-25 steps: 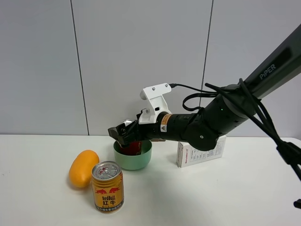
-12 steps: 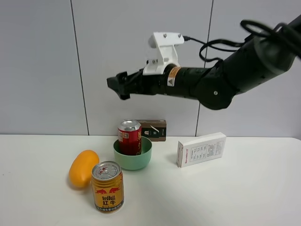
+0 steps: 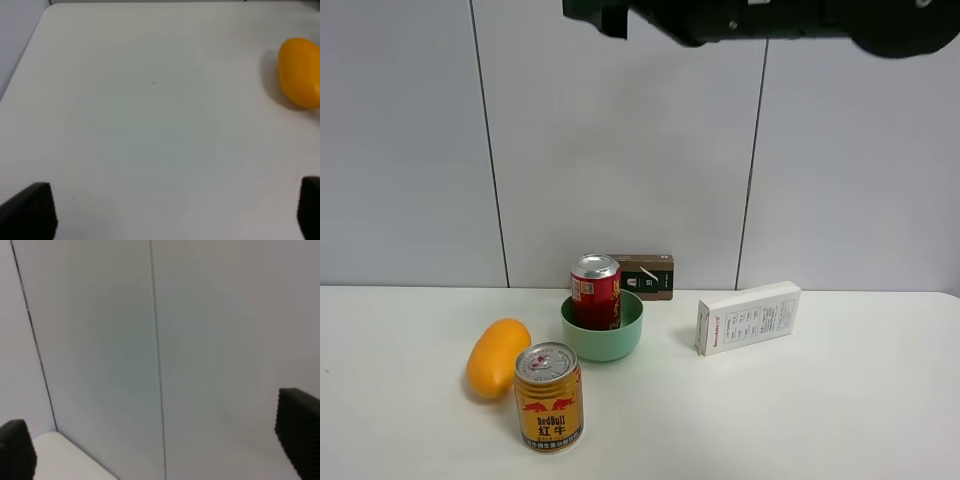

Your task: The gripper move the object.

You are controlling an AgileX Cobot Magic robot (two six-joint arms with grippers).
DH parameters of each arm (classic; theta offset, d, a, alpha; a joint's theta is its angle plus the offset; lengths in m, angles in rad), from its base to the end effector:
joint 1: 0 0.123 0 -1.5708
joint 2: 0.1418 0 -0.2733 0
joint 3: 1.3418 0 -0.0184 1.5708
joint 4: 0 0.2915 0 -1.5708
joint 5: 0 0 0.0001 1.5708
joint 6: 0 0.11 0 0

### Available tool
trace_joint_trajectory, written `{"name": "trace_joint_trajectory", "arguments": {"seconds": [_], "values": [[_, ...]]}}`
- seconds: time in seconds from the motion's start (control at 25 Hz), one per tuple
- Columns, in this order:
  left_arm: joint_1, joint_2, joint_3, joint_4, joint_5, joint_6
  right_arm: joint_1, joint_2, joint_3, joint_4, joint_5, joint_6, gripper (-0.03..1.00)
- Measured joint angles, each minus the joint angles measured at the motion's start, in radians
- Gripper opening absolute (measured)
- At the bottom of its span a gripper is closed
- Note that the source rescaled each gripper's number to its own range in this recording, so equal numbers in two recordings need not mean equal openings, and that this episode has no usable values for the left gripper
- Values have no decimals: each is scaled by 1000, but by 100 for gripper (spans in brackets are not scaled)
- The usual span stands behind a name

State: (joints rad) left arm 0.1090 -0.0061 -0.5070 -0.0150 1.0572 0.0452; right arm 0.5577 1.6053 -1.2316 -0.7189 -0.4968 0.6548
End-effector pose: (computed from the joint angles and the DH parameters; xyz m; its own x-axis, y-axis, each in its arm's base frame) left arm 0.0578 0.0049 0.2912 -0.4419 -0.0103 -0.8970 -0.0805 0.9964 0.0282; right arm 0.3523 0.2604 0.3378 0.0862 0.0527 -0.9949 -0.7674 0.6404 -0.0326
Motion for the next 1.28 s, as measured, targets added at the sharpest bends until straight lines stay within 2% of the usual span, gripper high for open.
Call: {"name": "trace_joint_trajectory", "arguments": {"seconds": [0.2,0.24,0.32,0.44,0.64,0.72,0.8,0.96,1.28], "values": [[0,0,0,0,0,0,24,-80,3,-205,32,182,100],[0,0,0,0,0,0,31,-94,7,-215,36,194,100],[0,0,0,0,0,0,45,-141,22,-173,70,167,100],[0,0,0,0,0,0,77,-224,50,1,218,-35,100],[0,0,0,0,0,0,116,-343,77,419,556,-580,100],[0,0,0,0,0,0,113,-380,79,562,689,-742,100],[0,0,0,0,0,0,87,-415,84,635,786,-839,100],[0,0,0,0,0,0,-38,-484,85,638,909,-855,100],[0,0,0,0,0,0,-347,-597,85,603,1017,-849,100]]}}
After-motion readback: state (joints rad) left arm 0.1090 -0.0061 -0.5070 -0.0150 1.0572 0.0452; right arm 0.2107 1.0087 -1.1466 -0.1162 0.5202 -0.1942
